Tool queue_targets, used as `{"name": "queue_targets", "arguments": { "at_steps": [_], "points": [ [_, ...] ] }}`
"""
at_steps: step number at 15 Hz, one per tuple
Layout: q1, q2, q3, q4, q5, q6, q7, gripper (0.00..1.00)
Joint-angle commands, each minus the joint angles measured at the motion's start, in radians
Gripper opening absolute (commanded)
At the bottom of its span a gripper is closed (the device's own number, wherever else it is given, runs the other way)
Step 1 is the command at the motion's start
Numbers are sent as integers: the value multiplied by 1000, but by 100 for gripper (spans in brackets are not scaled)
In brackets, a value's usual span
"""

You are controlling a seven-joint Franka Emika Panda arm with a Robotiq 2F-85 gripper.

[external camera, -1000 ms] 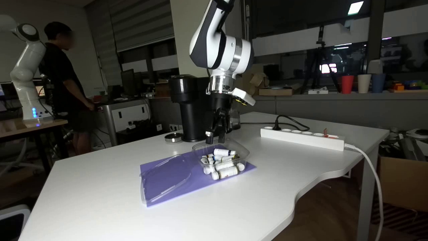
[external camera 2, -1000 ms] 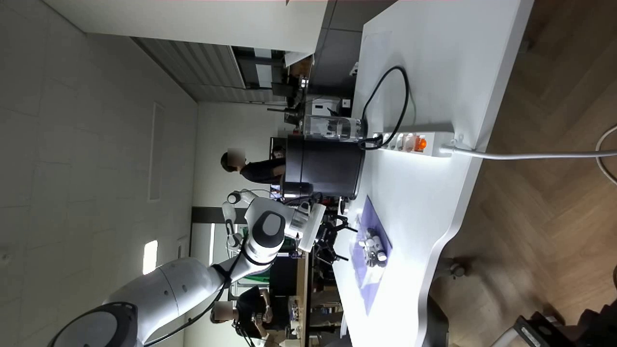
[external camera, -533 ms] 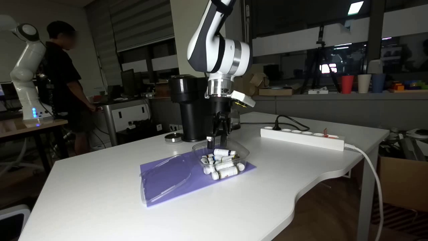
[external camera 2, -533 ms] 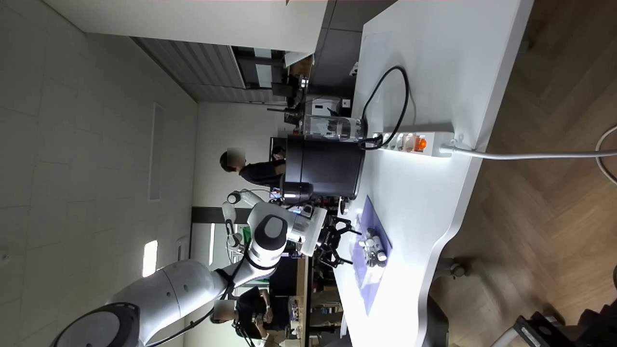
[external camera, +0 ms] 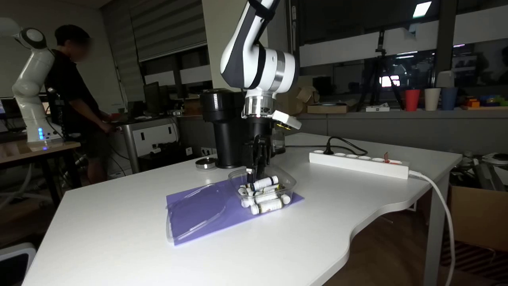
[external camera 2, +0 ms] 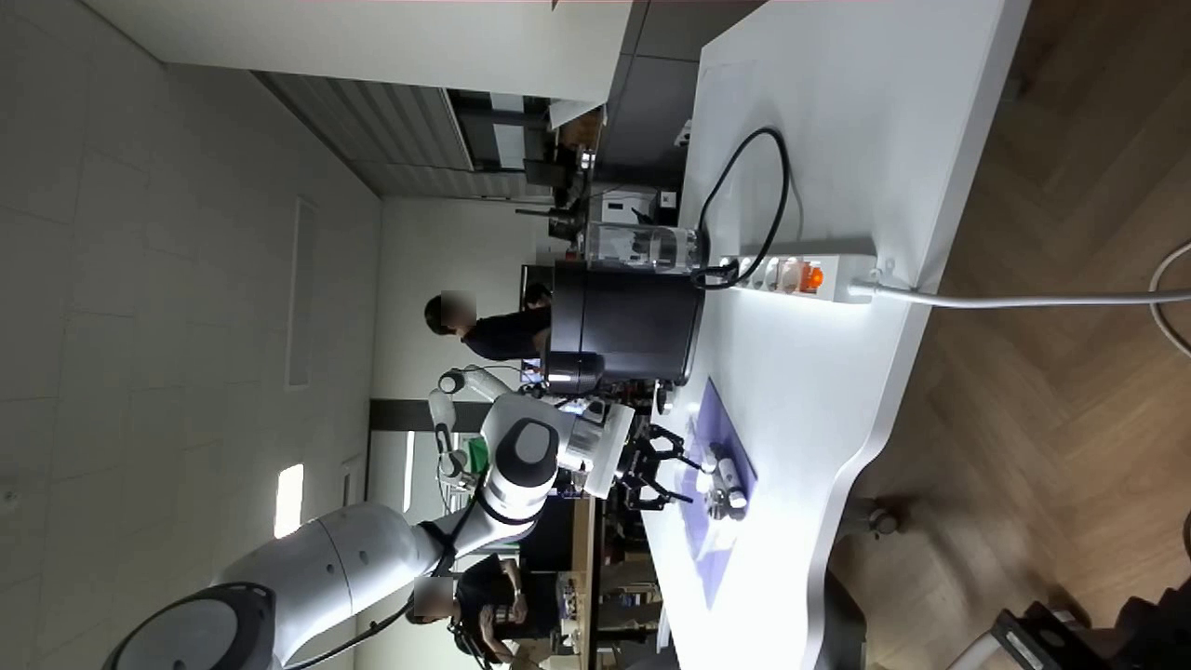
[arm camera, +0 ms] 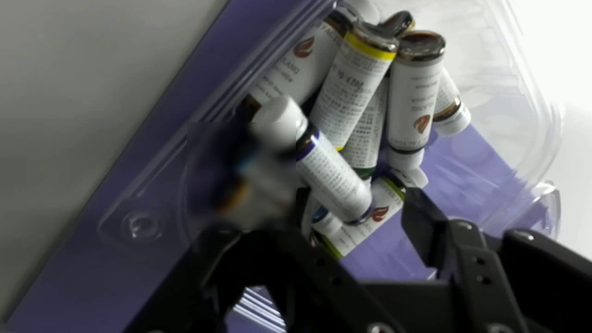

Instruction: Put one of the things in the container on the table

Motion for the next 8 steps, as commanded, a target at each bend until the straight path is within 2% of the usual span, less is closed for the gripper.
{"name": "queue_targets", "arguments": {
  "at_steps": [1, 2, 3, 4, 5, 8],
  "points": [
    [-13, -13, 20, -18, -28, 19, 40, 25],
    [-14, -15, 22, -18, -28, 19, 40, 17],
    [-15, -16, 23, -16, -29, 14, 41, 44],
    [-15, -16, 24, -16, -30, 13, 41, 57],
    [-14, -15, 23, -13, -36, 4, 40, 57],
    [-16, -13, 25, -7, -59, -26, 20, 76]
  ]
}}
